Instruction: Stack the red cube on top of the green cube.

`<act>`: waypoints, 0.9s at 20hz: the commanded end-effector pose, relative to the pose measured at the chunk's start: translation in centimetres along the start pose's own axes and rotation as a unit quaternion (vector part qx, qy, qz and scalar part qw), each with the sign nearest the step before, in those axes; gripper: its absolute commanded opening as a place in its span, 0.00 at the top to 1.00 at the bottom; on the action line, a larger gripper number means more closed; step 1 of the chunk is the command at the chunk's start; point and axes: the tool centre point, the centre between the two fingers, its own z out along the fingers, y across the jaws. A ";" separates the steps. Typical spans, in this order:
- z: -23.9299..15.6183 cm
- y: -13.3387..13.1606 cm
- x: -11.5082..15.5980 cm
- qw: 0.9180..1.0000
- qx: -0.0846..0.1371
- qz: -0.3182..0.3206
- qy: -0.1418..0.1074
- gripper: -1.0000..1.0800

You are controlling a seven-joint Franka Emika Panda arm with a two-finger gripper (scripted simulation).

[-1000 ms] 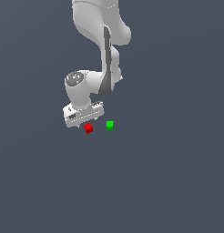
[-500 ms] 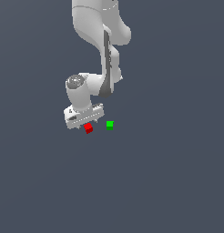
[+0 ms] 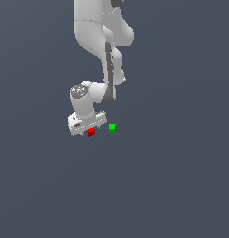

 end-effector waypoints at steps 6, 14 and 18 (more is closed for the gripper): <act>0.2 0.0 0.1 1.000 0.000 0.000 0.000 1.00; 0.1 0.1 0.0 1.000 -0.001 0.000 0.000 1.00; -0.8 0.1 0.0 1.000 -0.001 0.000 0.000 1.00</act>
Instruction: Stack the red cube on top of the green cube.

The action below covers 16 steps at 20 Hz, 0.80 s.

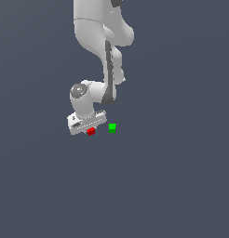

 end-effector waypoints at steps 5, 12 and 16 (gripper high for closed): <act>-2.7 0.0 0.0 1.000 -0.001 0.000 0.001 1.00; -7.1 -0.1 0.0 1.000 0.000 0.000 0.000 1.00; -8.6 -0.1 0.0 1.000 0.000 0.000 0.000 1.00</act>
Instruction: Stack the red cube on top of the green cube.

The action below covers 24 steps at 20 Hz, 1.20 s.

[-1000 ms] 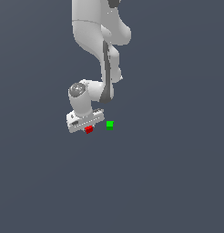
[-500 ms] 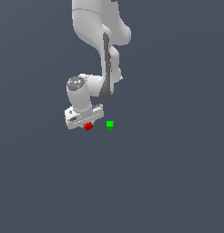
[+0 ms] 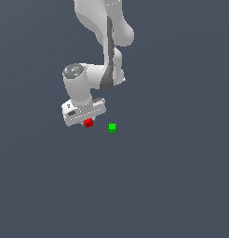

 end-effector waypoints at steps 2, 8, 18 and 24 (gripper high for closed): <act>-0.9 0.0 0.0 1.000 0.000 0.000 0.000 1.00; -0.8 -0.3 0.1 1.000 0.000 0.000 0.000 1.00; 1.5 -5.9 2.1 1.000 0.000 0.000 0.000 1.00; 3.2 -10.0 3.6 1.000 0.000 0.000 0.000 1.00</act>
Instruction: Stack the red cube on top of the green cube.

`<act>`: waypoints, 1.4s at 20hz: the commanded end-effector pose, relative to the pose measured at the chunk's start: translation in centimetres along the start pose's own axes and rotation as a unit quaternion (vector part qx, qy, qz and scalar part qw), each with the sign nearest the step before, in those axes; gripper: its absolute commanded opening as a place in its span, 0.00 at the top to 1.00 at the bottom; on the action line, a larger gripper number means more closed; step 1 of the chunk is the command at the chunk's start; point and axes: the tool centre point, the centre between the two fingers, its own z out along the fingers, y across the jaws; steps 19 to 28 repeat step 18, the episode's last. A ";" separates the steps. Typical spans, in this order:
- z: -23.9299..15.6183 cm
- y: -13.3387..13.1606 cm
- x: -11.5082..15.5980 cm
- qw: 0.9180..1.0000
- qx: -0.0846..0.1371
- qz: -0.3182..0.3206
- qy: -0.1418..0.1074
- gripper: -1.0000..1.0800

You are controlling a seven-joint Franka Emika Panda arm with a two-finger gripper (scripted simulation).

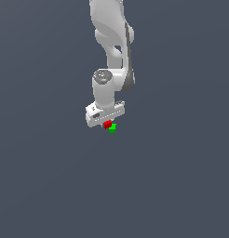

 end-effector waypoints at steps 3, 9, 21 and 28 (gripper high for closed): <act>0.9 -2.0 0.8 1.000 0.000 0.001 0.000 1.00; 1.2 -2.7 1.2 1.000 0.000 0.001 0.000 0.04; 1.2 -2.7 1.2 1.000 0.000 0.001 0.000 0.04; 1.2 -2.7 1.2 1.000 0.000 0.001 0.000 0.04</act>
